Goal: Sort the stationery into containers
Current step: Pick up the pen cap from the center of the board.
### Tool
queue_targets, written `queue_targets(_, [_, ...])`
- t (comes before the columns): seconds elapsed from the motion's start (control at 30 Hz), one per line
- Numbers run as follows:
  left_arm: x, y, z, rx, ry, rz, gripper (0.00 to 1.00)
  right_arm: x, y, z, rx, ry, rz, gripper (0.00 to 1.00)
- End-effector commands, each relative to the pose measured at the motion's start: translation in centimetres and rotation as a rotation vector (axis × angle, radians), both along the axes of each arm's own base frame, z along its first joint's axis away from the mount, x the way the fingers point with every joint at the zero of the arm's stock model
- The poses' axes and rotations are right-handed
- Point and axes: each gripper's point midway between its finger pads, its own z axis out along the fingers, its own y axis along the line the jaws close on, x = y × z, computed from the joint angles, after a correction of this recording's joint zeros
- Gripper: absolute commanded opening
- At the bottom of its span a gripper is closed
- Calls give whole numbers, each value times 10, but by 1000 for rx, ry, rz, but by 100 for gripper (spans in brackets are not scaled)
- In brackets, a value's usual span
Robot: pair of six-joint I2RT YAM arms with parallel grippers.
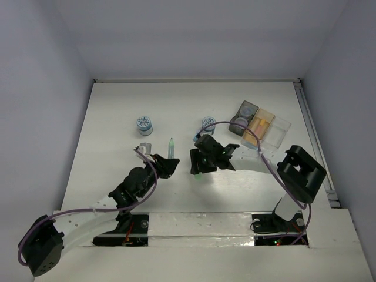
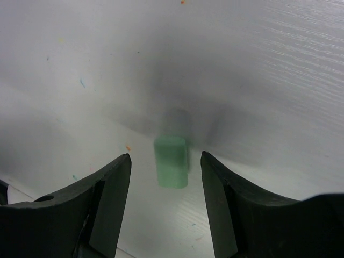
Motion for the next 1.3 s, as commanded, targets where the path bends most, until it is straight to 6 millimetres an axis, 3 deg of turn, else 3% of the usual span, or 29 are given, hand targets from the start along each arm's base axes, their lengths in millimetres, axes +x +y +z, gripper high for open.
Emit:
queue_targets(0.0, [-3, -6, 20, -54, -77, -35, 0, 7, 7, 6, -24, -27, -15, 60])
queue_targets(0.3, [-3, -6, 14, -53, -60, -32, 0, 2, 14, -2, -126, -56, 21, 55])
queue_targets(0.6, [-3, -2, 8, -40, -31, -15, 0, 0, 0, -17, -300, -66, 71, 51])
queue_targets(0.7, [-4, -1, 6, -39, -25, -13, 0, 3, -7, -20, -338, -81, 58, 35])
queue_targets(0.73, [-4, -1, 6, -39, -23, -13, 0, 5, -7, -19, -334, -92, 50, 22])
queue_targets(0.8, [-4, -1, 2, -25, -18, -12, 0, 10, -9, -17, -338, -118, 32, 8])
queue_targets(0.9, [-3, -5, -5, 5, -1, -17, 0, 27, -4, 13, -286, -223, -11, 3])
queue_targets(1.03, [-5, -15, 1, 9, -24, -38, 0, 67, 6, 92, -99, -405, -120, 0])
queue_targets(1.17, [-8, -22, 10, 12, -51, -41, 0, 93, 3, 187, 131, -602, -247, 0])
queue_targets(1.27, [-8, -24, 19, -3, -70, -41, 0, 103, 5, 229, 261, -707, -313, 0])
